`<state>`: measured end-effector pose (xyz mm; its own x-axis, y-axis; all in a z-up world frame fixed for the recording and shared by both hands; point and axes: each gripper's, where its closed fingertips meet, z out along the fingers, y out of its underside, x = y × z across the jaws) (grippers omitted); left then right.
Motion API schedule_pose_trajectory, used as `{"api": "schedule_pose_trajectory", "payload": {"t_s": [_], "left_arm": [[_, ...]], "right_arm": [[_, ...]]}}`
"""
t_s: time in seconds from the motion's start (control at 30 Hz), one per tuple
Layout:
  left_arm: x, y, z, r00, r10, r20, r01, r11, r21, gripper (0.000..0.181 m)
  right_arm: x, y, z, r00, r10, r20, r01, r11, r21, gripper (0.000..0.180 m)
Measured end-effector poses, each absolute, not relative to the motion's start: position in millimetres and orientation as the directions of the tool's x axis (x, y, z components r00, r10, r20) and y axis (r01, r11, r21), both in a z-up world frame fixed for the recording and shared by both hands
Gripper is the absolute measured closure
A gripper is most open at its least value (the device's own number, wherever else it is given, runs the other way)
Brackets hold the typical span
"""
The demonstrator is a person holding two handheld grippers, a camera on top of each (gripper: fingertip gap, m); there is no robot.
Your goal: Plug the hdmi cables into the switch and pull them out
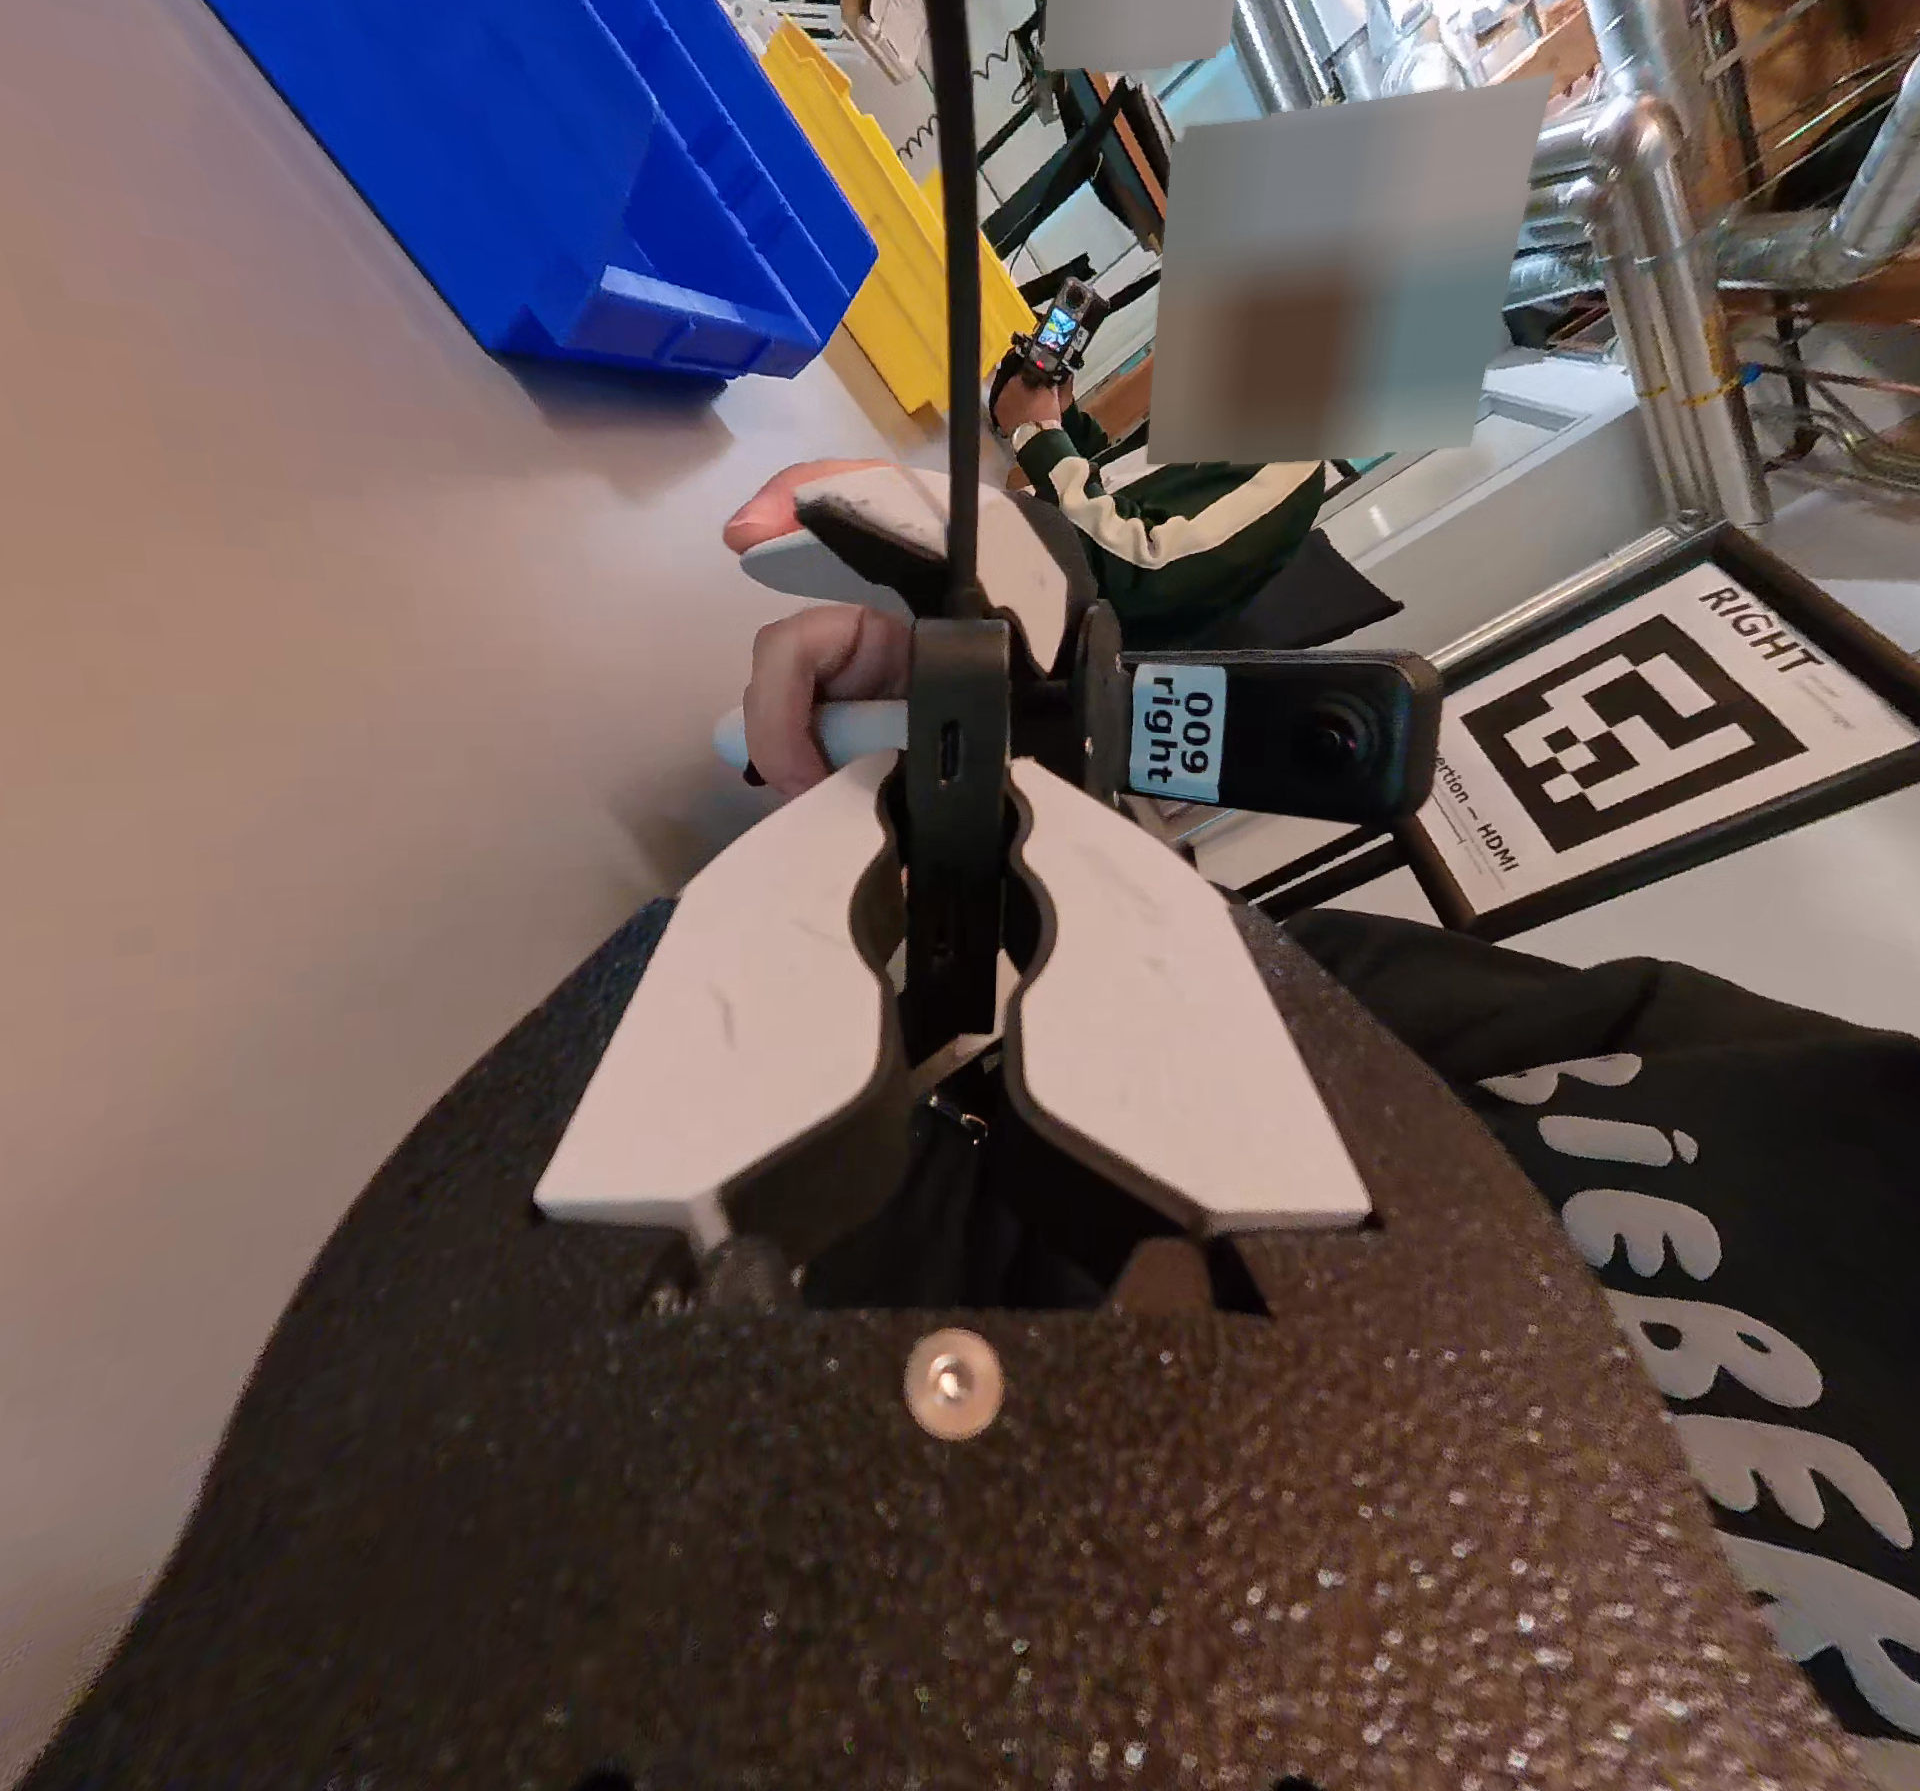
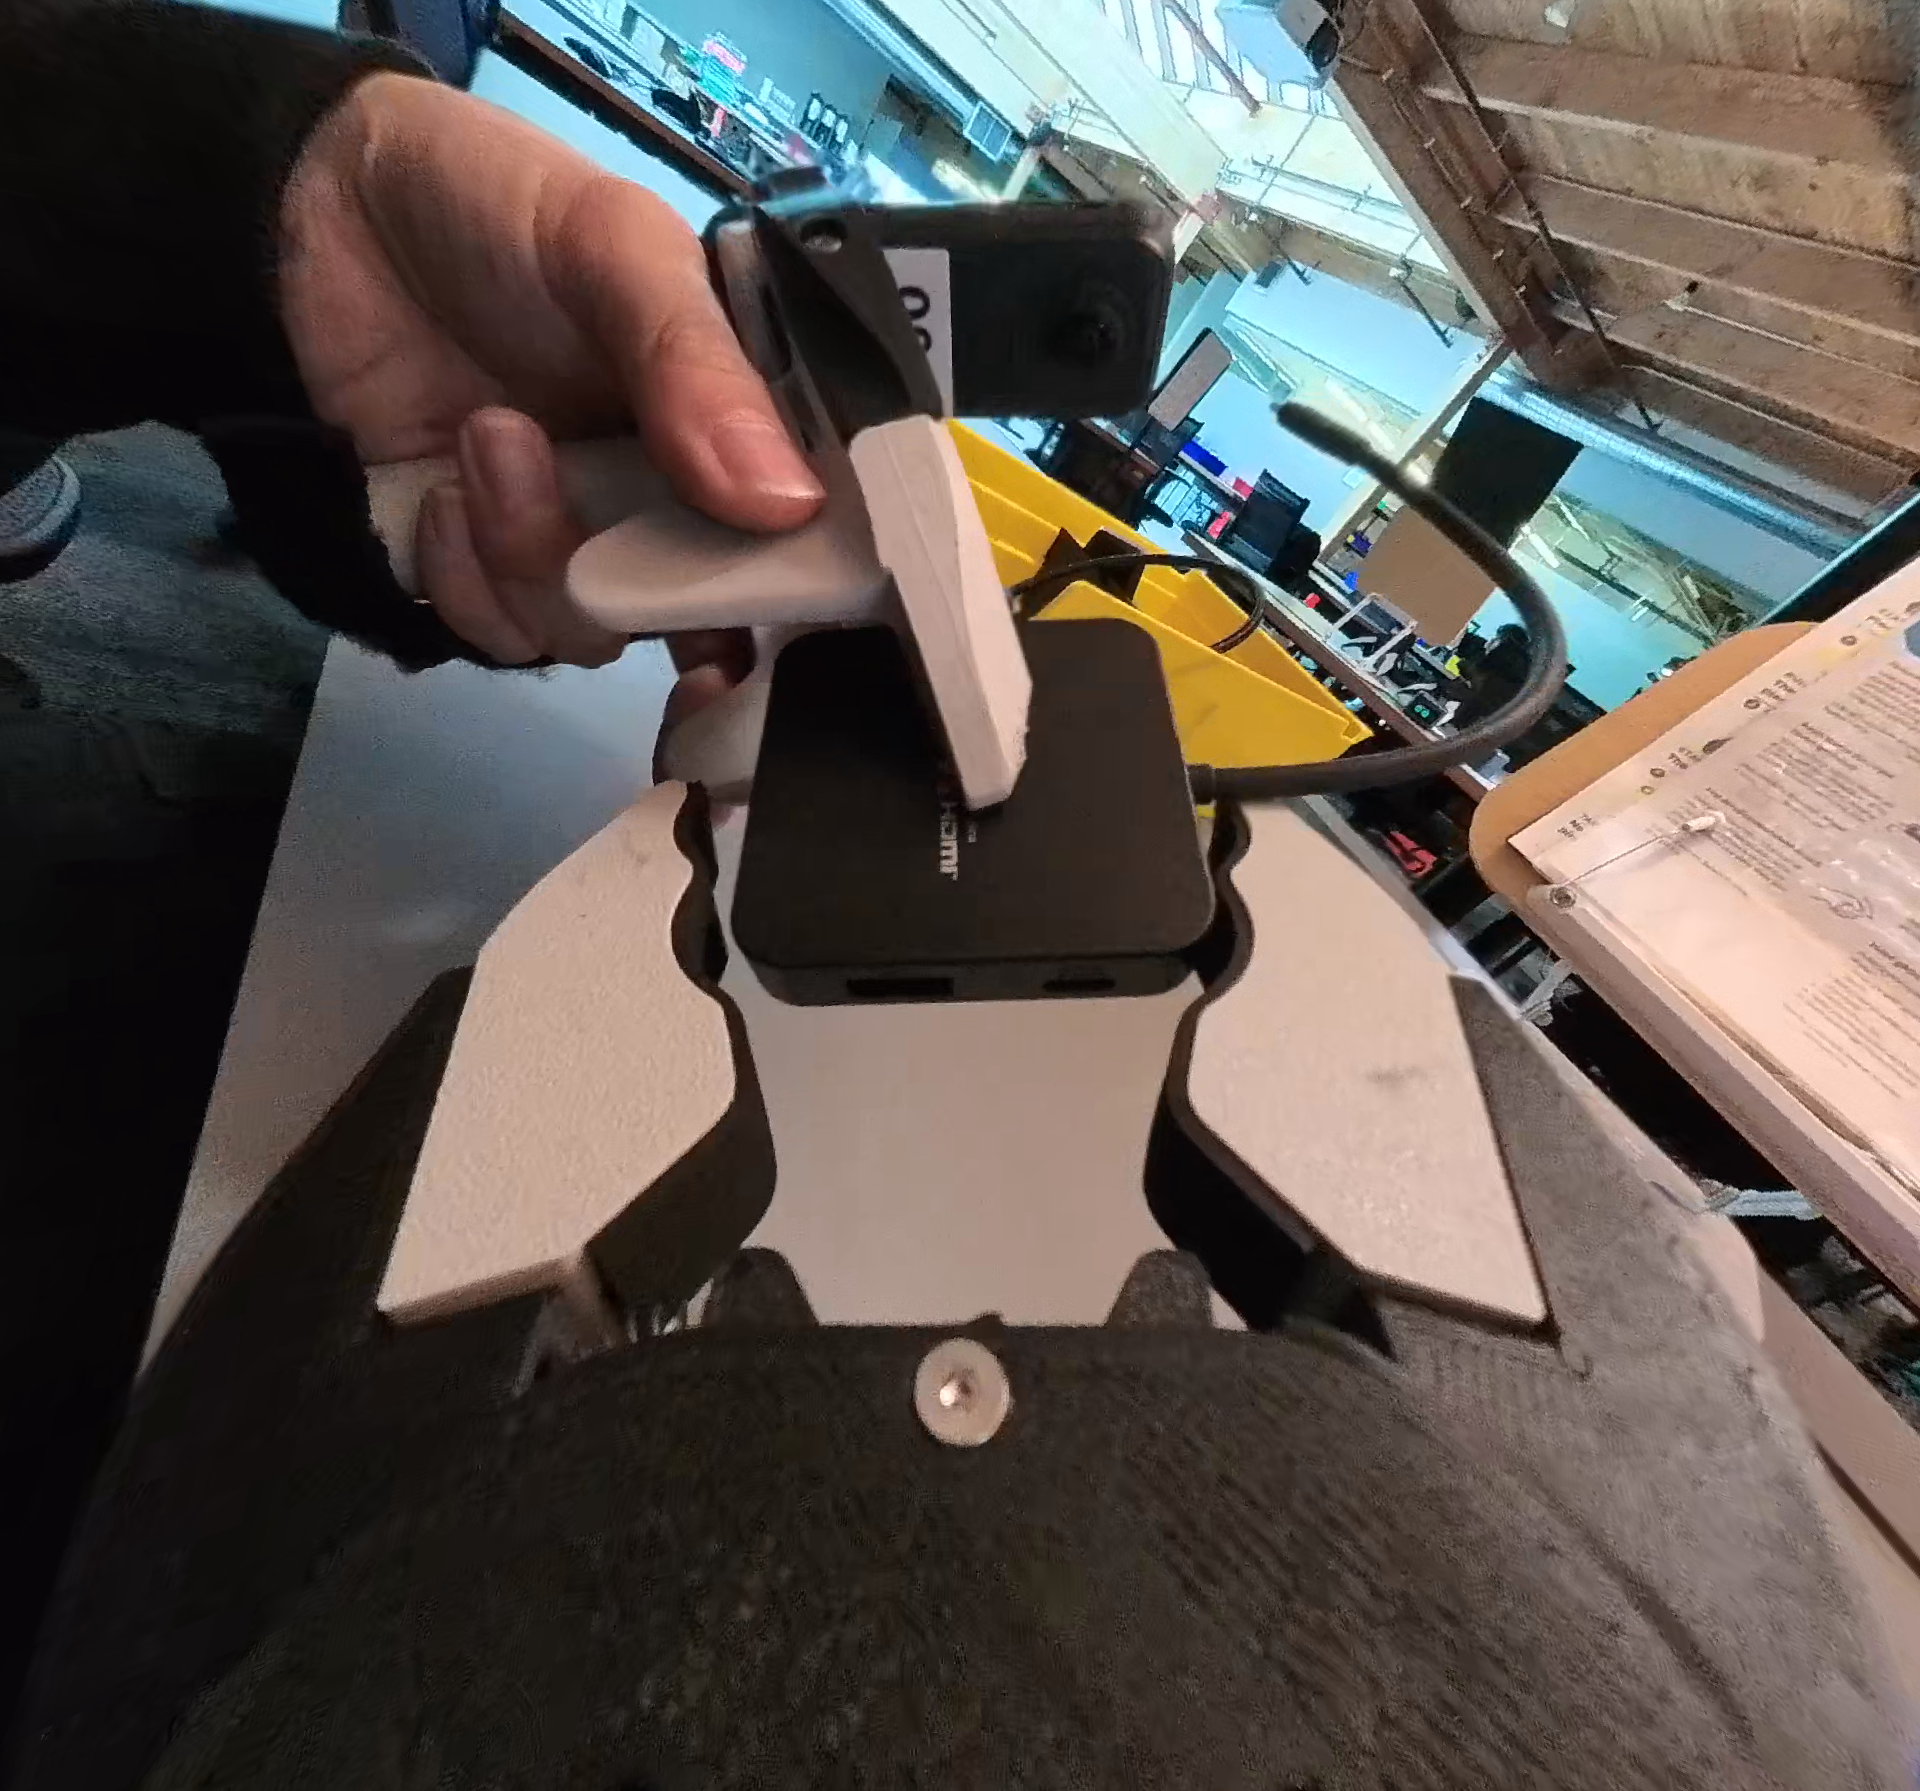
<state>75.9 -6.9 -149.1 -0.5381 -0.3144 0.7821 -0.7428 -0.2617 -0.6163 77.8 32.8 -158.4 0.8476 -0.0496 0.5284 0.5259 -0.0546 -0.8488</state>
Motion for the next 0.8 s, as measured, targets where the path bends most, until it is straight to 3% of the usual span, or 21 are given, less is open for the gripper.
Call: {"api": "schedule_pose_trajectory", "payload": {"t_s": [0.17, 0.27, 0.43, 0.57, 0.67, 0.73, 0.8], "left_arm": [[74.8, -6.6, -149.2, -0.535, -0.292, 0.793, -0.754, -0.258, -0.604, 0.167], [77.7, -4.6, -145.2, -0.55, -0.289, 0.783, -0.733, -0.282, -0.619, 0.163], [85.4, 11.9, -136.5, -0.636, -0.473, 0.61, -0.579, -0.229, -0.782, 0.141], [82.4, 17.4, -114.5, -0.739, -0.58, 0.343, -0.338, -0.12, -0.933, 0.133], [70.7, 13.9, -98.9, -0.8, -0.599, 0.036, -0.072, 0.037, -0.997, 0.131], [64.2, 13.4, -100.0, -0.756, -0.599, -0.265, 0.138, 0.249, -0.959, 0.128], [64.9, 16.4, -107.6, -0.62, -0.551, -0.559, 0.292, 0.5, -0.815, 0.124]], "right_arm": [[77.6, 32.0, -158.5, 0.851, -0.049, 0.523, 0.522, -0.035, -0.852, 0.094], [77.5, 34.4, -158.4, 0.915, -0.01, 0.403, 0.403, -0.02, -0.915, 0.094], [82.5, 26.0, -150.5, 0.985, 0.07, 0.157, 0.153, 0.061, -0.986, 0.093], [78.5, 17.8, -137.2, 0.983, 0.183, -0.013, -0.042, 0.155, -0.987, 0.093], [78.9, 13.3, -133.0, 0.968, 0.24, -0.08, -0.125, 0.179, -0.976, 0.093], [77.7, 9.6, -131.2, 0.949, 0.289, -0.129, -0.184, 0.175, -0.967, 0.093], [74.2, 7.1, -126.5, 0.927, 0.336, -0.166, -0.237, 0.18, -0.955, 0.093]]}}
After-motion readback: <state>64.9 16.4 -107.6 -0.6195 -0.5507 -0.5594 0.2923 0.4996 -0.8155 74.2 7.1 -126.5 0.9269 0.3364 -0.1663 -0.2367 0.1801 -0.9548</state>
